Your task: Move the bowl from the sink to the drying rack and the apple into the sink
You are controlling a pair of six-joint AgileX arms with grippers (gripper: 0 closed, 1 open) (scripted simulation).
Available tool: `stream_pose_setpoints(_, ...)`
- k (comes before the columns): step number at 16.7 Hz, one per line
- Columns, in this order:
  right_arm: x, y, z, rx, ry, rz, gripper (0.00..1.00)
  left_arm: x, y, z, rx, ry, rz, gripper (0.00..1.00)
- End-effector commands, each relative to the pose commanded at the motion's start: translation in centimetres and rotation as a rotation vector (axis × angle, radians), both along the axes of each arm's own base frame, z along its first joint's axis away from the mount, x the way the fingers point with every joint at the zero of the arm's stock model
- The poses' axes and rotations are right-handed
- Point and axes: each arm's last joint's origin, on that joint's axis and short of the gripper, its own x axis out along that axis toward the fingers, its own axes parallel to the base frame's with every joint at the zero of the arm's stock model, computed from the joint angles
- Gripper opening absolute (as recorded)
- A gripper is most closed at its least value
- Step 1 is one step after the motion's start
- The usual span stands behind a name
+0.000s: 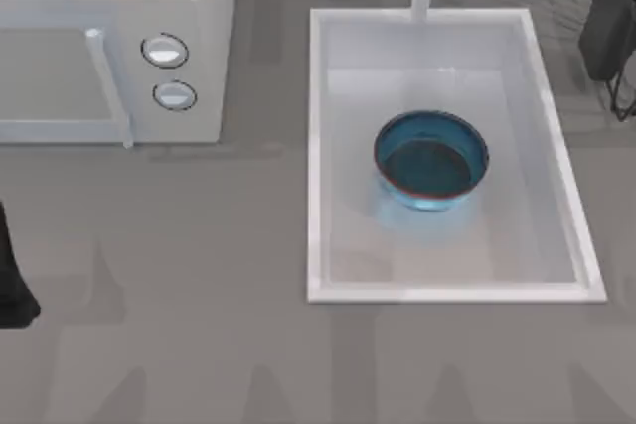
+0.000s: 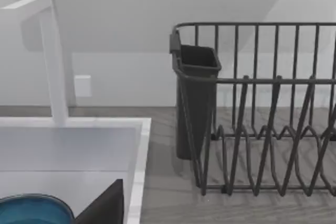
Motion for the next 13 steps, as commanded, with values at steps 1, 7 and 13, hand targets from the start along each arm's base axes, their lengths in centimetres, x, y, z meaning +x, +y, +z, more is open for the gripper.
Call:
stream_pose_setpoints(1, 0.0, 0.0, 0.0, 0.0, 0.0, 0.0, 1.0, 0.0, 0.0, 0.0, 0.0, 0.0, 0.0, 1.0)
stream_pose_setpoints(7, 0.2, 0.2, 2.7, 0.044, 0.085, 0.007, 1.0, 0.0, 0.0, 0.0, 0.0, 0.0, 0.0, 1.0)
stream_pose_setpoints(13, 3.8, 1.6, 9.7, 0.147, 0.389, 0.059, 1.0, 0.0, 0.0, 0.0, 0.0, 0.0, 0.0, 1.0)
